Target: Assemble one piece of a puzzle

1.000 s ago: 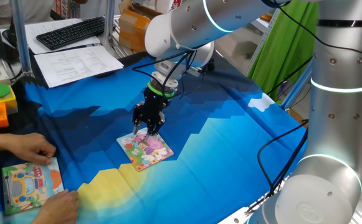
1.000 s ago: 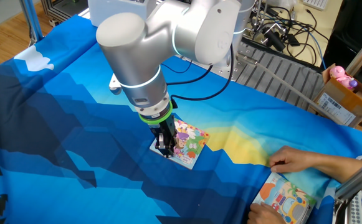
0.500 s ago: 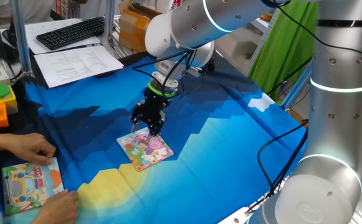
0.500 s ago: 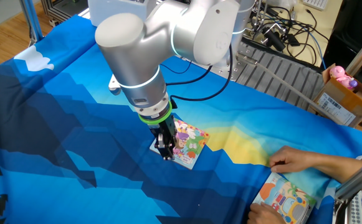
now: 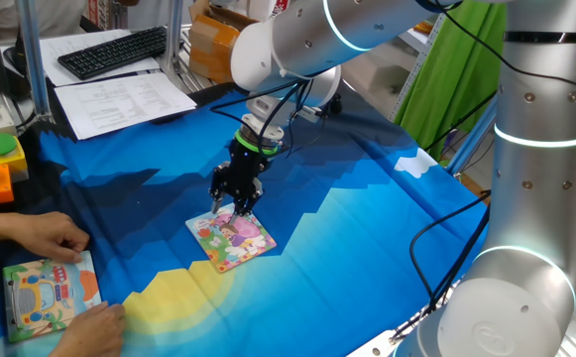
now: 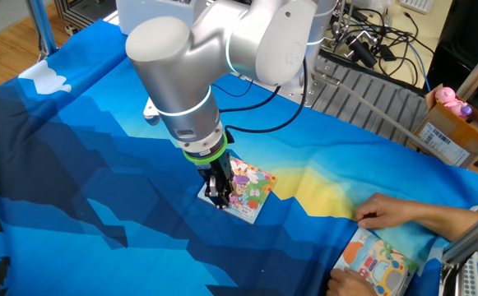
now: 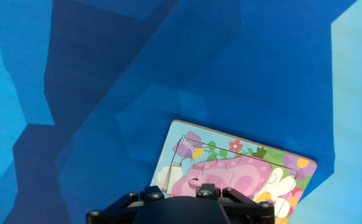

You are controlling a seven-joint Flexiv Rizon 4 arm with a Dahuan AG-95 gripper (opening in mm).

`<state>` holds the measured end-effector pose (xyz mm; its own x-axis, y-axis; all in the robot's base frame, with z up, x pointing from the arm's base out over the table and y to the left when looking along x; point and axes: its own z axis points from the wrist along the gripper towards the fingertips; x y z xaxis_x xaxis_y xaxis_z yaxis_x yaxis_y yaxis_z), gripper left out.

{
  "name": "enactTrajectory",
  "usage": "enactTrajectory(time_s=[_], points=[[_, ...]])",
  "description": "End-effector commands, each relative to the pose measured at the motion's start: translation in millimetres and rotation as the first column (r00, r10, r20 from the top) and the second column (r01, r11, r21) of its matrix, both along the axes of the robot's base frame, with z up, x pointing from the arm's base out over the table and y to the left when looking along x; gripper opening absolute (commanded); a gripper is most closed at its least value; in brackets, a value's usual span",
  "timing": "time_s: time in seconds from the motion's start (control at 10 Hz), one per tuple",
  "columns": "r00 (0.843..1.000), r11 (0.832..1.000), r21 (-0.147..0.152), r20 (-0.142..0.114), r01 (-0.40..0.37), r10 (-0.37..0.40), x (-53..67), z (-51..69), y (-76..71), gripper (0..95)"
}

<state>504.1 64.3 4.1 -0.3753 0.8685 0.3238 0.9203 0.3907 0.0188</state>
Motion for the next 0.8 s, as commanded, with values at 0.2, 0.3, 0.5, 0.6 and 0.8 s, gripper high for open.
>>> enactTrajectory(time_s=[0.2,0.3,0.5,0.6,0.8], points=[[1.0,1.0,0.006,-0.001,0.006,-0.006,1.7,1.0,-0.6,38.0],[1.0,1.0,0.006,-0.001,0.008,-0.008,2.1,0.4,-0.3,38.0],[1.0,1.0,0.007,-0.002,0.013,-0.013,2.9,0.1,0.3,38.0],[1.0,1.0,0.006,-0.003,0.017,-0.017,3.8,1.2,0.8,38.0],[1.0,1.0,0.007,-0.001,0.021,-0.021,4.3,0.6,1.2,38.0]])
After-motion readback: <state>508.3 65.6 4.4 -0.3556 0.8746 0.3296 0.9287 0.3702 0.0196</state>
